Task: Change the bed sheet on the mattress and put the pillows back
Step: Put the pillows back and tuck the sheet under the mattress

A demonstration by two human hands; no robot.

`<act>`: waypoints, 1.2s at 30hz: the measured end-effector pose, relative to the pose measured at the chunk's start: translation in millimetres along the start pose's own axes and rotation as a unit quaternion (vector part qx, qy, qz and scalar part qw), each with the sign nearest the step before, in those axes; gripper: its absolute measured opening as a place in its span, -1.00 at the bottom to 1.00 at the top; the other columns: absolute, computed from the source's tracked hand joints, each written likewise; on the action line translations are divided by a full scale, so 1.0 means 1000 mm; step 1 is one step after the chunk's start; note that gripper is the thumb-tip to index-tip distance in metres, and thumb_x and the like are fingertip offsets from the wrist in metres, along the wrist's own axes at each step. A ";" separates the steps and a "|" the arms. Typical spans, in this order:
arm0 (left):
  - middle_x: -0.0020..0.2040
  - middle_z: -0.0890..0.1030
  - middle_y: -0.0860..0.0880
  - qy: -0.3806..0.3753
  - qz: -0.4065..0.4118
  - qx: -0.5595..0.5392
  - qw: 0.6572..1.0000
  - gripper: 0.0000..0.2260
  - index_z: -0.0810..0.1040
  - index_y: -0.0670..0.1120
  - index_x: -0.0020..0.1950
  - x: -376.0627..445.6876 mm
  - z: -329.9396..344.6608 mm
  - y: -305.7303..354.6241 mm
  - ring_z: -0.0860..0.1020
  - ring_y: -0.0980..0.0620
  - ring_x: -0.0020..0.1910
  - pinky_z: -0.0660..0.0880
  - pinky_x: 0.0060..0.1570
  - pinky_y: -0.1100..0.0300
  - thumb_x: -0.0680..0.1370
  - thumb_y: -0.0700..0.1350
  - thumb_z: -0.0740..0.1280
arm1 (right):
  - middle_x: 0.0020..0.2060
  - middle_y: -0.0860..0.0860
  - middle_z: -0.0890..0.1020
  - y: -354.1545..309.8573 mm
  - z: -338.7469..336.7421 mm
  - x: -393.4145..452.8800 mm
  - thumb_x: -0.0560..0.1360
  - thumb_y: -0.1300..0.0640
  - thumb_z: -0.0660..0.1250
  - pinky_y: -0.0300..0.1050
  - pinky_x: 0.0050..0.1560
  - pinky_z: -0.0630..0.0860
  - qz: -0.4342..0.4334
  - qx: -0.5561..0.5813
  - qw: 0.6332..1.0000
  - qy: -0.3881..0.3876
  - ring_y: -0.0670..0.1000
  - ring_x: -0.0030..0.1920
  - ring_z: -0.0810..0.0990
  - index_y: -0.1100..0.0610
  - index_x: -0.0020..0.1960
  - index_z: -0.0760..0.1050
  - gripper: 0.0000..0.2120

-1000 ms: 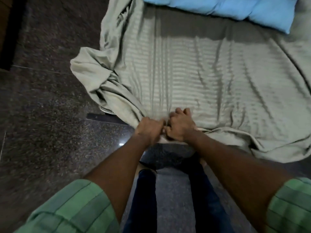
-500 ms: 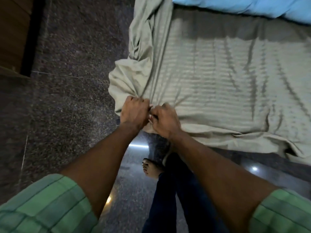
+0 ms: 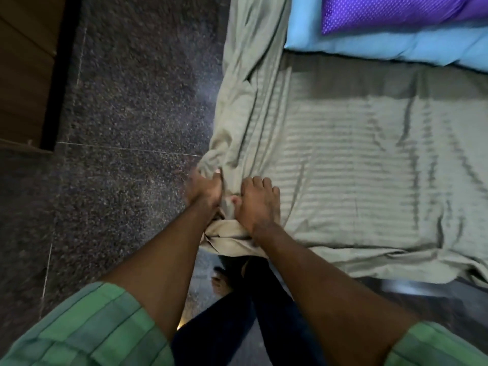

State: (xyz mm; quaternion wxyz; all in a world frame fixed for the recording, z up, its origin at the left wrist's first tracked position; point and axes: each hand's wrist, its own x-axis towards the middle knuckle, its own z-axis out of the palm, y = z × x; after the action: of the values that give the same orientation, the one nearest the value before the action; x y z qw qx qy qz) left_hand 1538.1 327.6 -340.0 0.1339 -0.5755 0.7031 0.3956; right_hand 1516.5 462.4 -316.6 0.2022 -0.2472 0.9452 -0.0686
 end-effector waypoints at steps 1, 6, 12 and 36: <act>0.43 0.50 -0.26 -0.067 -0.037 -0.020 0.997 -0.38 0.47 -0.17 0.46 0.002 0.002 -0.002 0.48 -0.25 0.38 0.43 0.36 -0.03 0.59 0.27 0.26 | 0.13 0.06 0.59 -0.001 0.002 0.004 0.50 -0.08 0.33 0.13 0.14 0.37 0.006 -0.017 1.000 -0.013 0.17 0.20 0.47 0.05 0.17 0.53 -0.69; 0.07 0.68 -0.23 -0.053 0.061 0.010 0.997 -0.58 0.63 -0.19 0.01 0.011 -0.009 -0.014 0.62 -0.24 0.07 0.42 -0.10 0.08 0.64 0.17 0.28 | 0.04 0.09 0.63 -0.010 0.010 0.004 0.47 -0.03 0.23 0.13 0.09 0.36 0.031 -0.024 0.999 -0.004 0.18 0.13 0.50 0.09 0.09 0.57 -0.70; -0.34 0.48 0.10 -0.038 0.277 -0.030 0.960 -0.74 0.40 -0.01 -0.37 -0.006 -0.050 -0.004 0.51 0.03 -0.25 0.38 -0.18 0.05 0.46 0.07 0.30 | 0.06 0.02 0.53 -0.051 0.019 -0.022 0.48 -0.16 0.22 0.15 0.12 0.39 0.081 0.152 0.983 0.064 0.11 0.13 0.46 0.05 0.17 0.45 -0.62; -0.09 0.74 -0.07 -0.187 -0.027 -0.127 0.974 -0.72 0.70 -0.13 0.10 0.046 -0.115 -0.081 0.71 -0.07 -0.13 0.68 -0.10 0.06 0.44 -0.07 0.56 | 0.20 0.16 0.65 -0.143 0.028 -0.005 0.62 -0.13 0.16 0.06 0.27 0.44 0.151 0.045 0.968 -0.196 0.21 0.25 0.59 0.06 0.22 0.58 -0.63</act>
State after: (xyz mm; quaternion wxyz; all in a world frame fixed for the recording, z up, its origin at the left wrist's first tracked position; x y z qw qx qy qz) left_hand 1629.1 211.3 -327.5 0.1992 -0.5226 0.5940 0.5783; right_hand 1594.7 339.4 -307.2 0.4026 -0.1011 0.9093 -0.0297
